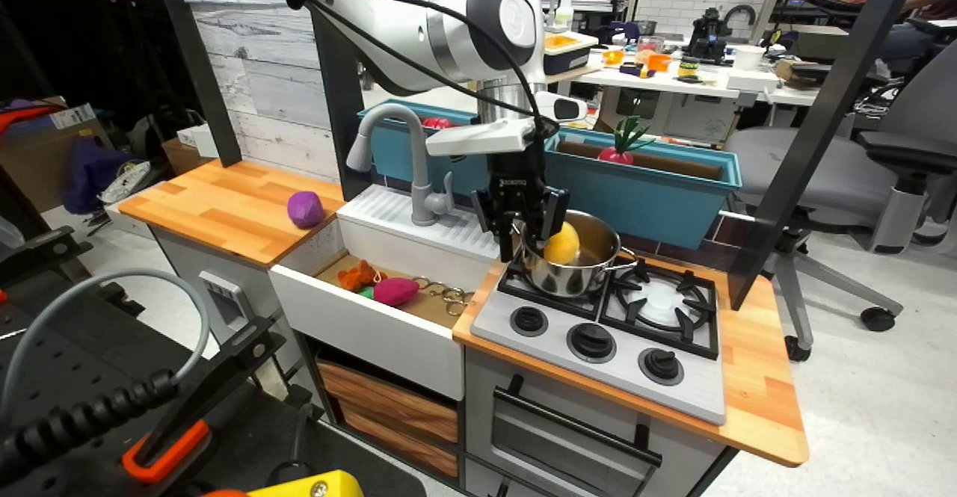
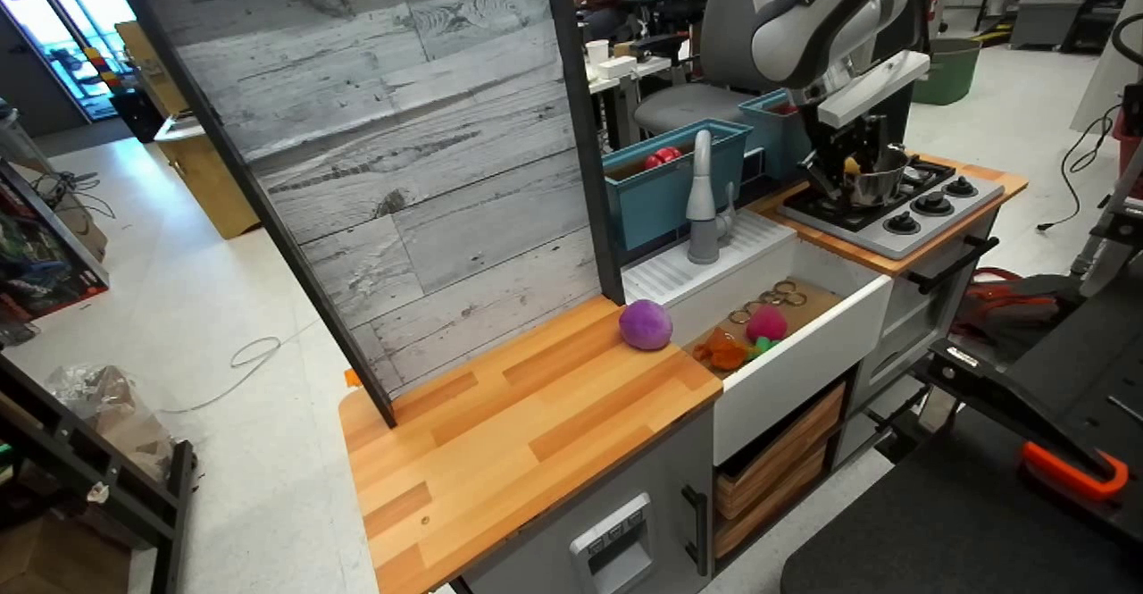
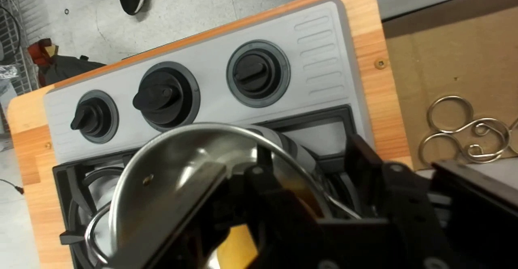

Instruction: Move the pot on the stove to the right

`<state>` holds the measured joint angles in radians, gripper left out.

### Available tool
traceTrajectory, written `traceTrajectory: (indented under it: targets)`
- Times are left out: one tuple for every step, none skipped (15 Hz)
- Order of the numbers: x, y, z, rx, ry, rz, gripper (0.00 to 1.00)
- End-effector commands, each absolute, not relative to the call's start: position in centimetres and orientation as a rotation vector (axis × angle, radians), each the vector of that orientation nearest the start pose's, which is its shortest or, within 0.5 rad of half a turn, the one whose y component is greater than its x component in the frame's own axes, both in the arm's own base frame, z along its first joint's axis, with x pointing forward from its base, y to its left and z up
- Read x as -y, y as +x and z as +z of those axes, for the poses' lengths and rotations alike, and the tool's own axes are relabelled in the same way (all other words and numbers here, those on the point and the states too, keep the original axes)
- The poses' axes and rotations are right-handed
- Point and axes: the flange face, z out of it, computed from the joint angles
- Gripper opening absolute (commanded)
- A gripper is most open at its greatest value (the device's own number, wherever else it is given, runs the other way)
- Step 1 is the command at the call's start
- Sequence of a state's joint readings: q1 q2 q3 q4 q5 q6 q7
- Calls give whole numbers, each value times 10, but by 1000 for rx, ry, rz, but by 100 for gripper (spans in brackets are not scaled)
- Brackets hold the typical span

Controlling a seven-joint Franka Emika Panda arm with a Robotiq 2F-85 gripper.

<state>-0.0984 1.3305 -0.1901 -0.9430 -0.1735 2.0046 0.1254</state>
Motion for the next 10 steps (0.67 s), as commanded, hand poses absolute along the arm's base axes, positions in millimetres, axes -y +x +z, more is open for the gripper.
traceTrajectory:
  targets:
    - [181, 718, 42, -324, -3441, 487, 18]
    - [184, 719, 47, -347, -3436, 476, 12]
    - [186, 719, 51, -363, -3432, 461, 3]
    - [188, 719, 55, -383, -3424, 450, 1]
    - [191, 719, 59, -405, -3415, 444, 0]
    - [194, 719, 64, -438, -3410, 434, 0]
    - [197, 717, 68, -461, -3404, 426, 0]
    - [201, 717, 73, -480, -3401, 412, 2]
    - [206, 716, 81, -504, -3398, 399, 2]
    - [215, 714, 89, -537, -3385, 371, 2]
